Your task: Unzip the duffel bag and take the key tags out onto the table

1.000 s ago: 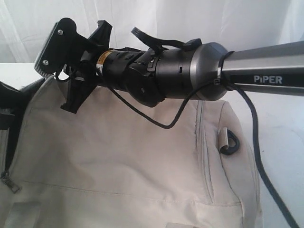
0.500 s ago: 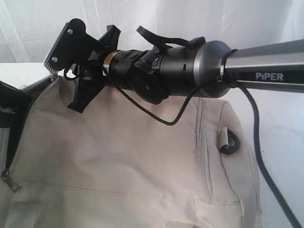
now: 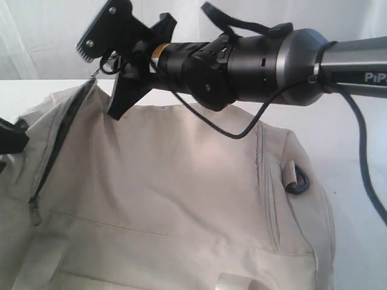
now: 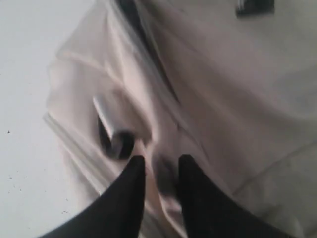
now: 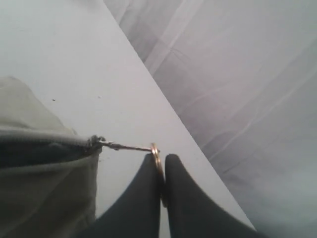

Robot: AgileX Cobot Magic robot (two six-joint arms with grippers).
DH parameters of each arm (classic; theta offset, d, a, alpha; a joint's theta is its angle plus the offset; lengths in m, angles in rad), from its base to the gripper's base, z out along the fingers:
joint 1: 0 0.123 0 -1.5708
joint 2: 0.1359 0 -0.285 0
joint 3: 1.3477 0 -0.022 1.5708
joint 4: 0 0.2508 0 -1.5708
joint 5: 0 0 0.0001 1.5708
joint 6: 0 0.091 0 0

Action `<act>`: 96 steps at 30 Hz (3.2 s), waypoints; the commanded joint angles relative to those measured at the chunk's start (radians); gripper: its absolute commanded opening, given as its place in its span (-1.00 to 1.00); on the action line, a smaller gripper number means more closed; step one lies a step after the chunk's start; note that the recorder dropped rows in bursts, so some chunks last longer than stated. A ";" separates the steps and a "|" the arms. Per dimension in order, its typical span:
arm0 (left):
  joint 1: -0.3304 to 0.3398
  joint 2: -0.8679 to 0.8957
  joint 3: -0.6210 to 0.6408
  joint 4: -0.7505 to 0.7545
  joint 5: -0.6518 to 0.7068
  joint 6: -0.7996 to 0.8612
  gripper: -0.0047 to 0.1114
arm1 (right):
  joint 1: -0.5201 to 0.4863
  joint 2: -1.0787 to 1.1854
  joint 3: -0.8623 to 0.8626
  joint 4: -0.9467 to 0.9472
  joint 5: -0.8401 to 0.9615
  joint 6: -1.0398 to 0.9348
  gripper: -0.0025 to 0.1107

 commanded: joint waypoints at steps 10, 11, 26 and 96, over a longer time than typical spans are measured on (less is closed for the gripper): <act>-0.004 -0.012 0.007 -0.271 -0.029 0.279 0.21 | 0.022 -0.063 -0.009 0.037 -0.053 0.105 -0.96; -0.004 -0.012 0.007 -0.322 -0.040 0.347 0.21 | 0.036 -0.063 -0.009 0.037 -0.051 0.105 -0.96; -0.004 0.139 0.007 -0.502 -0.323 0.642 0.21 | 0.107 -0.065 -0.009 0.037 -0.039 0.102 -0.96; 0.121 0.103 0.007 -0.308 -0.216 0.393 -0.92 | -0.225 0.042 -0.009 0.038 0.040 0.095 -0.96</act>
